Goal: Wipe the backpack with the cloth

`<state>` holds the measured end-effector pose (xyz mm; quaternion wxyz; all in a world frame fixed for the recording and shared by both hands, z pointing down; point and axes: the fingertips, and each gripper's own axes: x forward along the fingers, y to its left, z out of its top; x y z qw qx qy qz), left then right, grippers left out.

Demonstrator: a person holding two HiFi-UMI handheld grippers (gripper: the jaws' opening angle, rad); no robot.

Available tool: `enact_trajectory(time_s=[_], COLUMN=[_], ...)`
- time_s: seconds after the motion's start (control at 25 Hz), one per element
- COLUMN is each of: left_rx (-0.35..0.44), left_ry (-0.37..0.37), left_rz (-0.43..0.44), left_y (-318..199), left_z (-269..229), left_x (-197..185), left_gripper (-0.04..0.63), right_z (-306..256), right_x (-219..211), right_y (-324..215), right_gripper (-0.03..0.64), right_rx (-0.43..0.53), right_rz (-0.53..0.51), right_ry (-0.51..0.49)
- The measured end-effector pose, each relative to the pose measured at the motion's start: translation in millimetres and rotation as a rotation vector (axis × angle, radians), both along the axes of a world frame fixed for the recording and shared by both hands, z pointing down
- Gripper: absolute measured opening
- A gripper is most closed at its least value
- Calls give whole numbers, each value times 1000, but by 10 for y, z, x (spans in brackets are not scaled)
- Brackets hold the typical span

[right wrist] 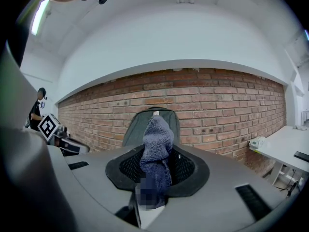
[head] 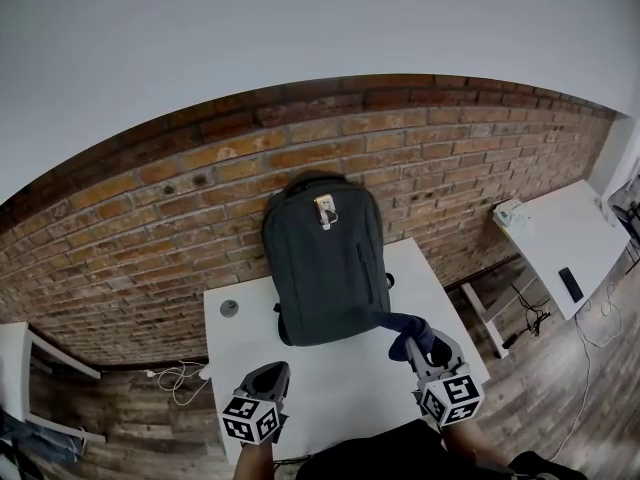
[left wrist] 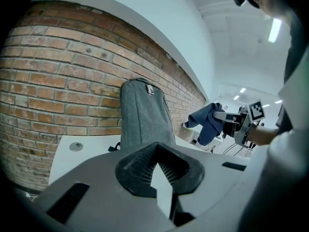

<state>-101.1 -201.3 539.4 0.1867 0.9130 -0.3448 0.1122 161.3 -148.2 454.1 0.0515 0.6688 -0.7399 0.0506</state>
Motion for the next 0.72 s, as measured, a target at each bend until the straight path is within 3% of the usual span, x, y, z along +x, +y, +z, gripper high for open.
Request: enact_trajectory(time_s=[0.72], left_rx=[-9], left_ry=[-12], left_rz=[-160], left_y=[-228], left_z=[-93], left_x=[156], left_gripper=[-3], right_z=[-157], right_x=[566], right_y=[-1088], right_gripper=[103], right_rx=[21], right_rz=[-84], right_ry=[46])
